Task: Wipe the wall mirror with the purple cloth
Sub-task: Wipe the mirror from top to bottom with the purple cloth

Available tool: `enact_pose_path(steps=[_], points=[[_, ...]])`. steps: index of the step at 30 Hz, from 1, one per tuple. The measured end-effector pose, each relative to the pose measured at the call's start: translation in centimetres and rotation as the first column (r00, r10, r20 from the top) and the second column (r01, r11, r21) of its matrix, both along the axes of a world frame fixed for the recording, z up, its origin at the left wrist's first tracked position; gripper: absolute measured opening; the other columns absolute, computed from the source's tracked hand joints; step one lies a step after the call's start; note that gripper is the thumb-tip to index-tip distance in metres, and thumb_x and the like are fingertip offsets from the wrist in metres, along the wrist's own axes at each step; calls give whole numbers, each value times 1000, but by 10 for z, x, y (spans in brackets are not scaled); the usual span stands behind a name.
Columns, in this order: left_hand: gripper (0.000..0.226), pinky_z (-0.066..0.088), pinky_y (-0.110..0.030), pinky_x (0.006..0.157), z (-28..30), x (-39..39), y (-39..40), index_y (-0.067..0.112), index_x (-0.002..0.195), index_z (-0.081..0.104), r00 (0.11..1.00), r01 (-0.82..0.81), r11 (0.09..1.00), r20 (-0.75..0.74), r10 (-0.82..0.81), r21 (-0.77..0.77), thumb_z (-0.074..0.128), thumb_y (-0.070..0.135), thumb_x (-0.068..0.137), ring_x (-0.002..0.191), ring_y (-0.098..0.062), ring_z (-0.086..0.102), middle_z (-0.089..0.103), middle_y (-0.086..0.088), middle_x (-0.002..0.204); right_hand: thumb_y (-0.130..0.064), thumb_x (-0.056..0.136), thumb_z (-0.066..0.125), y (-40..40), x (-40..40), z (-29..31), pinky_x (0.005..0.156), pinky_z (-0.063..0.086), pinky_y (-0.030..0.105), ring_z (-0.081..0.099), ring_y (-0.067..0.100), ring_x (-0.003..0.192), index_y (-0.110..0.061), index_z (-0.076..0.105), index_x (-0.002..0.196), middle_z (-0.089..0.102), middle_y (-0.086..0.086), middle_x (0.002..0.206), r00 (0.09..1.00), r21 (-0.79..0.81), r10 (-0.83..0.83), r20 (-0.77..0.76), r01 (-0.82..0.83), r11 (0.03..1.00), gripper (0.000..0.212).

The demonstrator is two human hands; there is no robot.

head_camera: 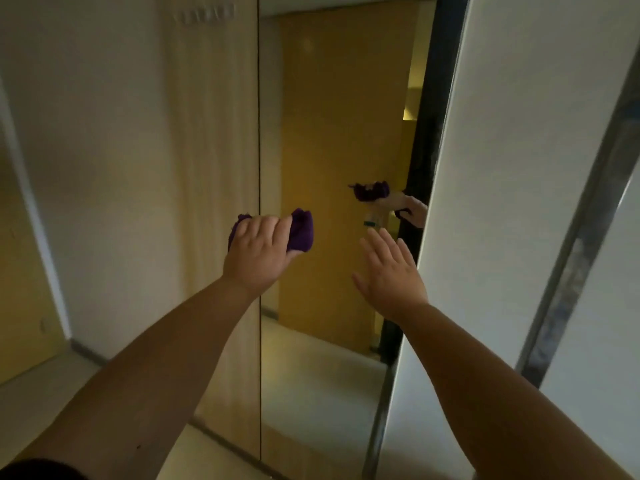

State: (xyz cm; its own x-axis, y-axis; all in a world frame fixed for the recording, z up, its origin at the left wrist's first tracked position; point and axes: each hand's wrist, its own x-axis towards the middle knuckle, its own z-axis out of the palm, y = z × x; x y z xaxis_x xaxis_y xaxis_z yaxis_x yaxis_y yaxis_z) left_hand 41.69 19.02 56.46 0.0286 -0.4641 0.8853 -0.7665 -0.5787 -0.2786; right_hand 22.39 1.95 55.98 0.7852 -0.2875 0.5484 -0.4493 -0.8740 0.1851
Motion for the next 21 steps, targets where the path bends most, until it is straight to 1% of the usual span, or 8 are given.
enact_pose_path(steps=[2, 5, 8, 11, 14, 17, 19, 21], points=[[62, 47, -49, 85, 21, 14, -3, 2, 126, 57, 1000, -4, 1000, 25, 5, -29, 58, 49, 85, 90, -34, 60, 61, -14, 102, -57, 101, 24, -5, 18, 19, 119, -11, 40, -5, 23, 153, -16, 13, 158, 6, 6, 167, 999, -49, 10, 44, -7, 999, 70], [63, 46, -48, 85, 41, 35, -15, 2, 126, 58, 996, -10, 997, 83, 17, -77, 60, 50, 84, 90, -33, 60, 61, -13, 101, -58, 101, 23, -17, 42, 41, 121, -7, 43, -4, 24, 153, -16, 18, 157, 8, 7, 166, 997, -105, 29, 68, -22, 994, 70], [63, 45, -48, 85, 52, 58, -36, 2, 127, 57, 993, -8, 994, 113, 21, -113, 57, 51, 87, 90, -34, 59, 61, -13, 102, -58, 101, 22, -34, 64, 59, 120, -10, 42, -6, 23, 153, -17, 16, 157, 6, 6, 167, 995, -159, 39, 87, -25, 987, 70], [63, 43, -46, 85, 63, 83, -61, 3, 126, 57, 989, -20, 989, 139, 40, -144, 57, 52, 87, 91, -33, 59, 61, -13, 103, -57, 101, 26, -60, 89, 77, 119, -11, 40, -4, 22, 153, -17, 18, 157, 9, 6, 166, 991, -188, 59, 124, -35, 981, 70], [63, 42, -45, 85, 78, 110, -90, 5, 126, 56, 985, -23, 987, 164, 50, -160, 60, 53, 86, 90, -31, 58, 61, -11, 102, -55, 100, 28, -91, 117, 100, 121, -8, 41, -1, 23, 153, -16, 20, 157, 12, 7, 166, 985, -189, 61, 160, -31, 982, 69], [61, 42, -45, 85, 102, 139, -112, 4, 125, 56, 982, -13, 981, 184, 49, -192, 61, 51, 87, 90, -31, 57, 60, -11, 101, -55, 102, 27, -117, 143, 129, 123, -3, 44, 2, 25, 153, -15, 22, 155, 15, 8, 165, 984, -244, 63, 166, -21, 970, 68], [60, 44, -47, 86, 121, 155, -122, 4, 126, 55, 986, -14, 973, 156, 51, -230, 60, 50, 88, 91, -33, 57, 60, -13, 103, -59, 102, 22, -129, 158, 151, 122, -4, 43, 1, 24, 153, -15, 21, 155, 14, 8, 165, 979, -278, 61, 192, -5, 961, 69], [61, 45, -49, 86, 139, 170, -131, 4, 128, 54, 990, -23, 968, 128, 56, -249, 60, 49, 87, 93, -35, 57, 60, -14, 105, -69, 95, 1, -138, 172, 171, 120, -5, 42, 1, 24, 153, -16, 21, 155, 14, 7, 165, 975, -298, 67, 212, 0, 955, 83]])
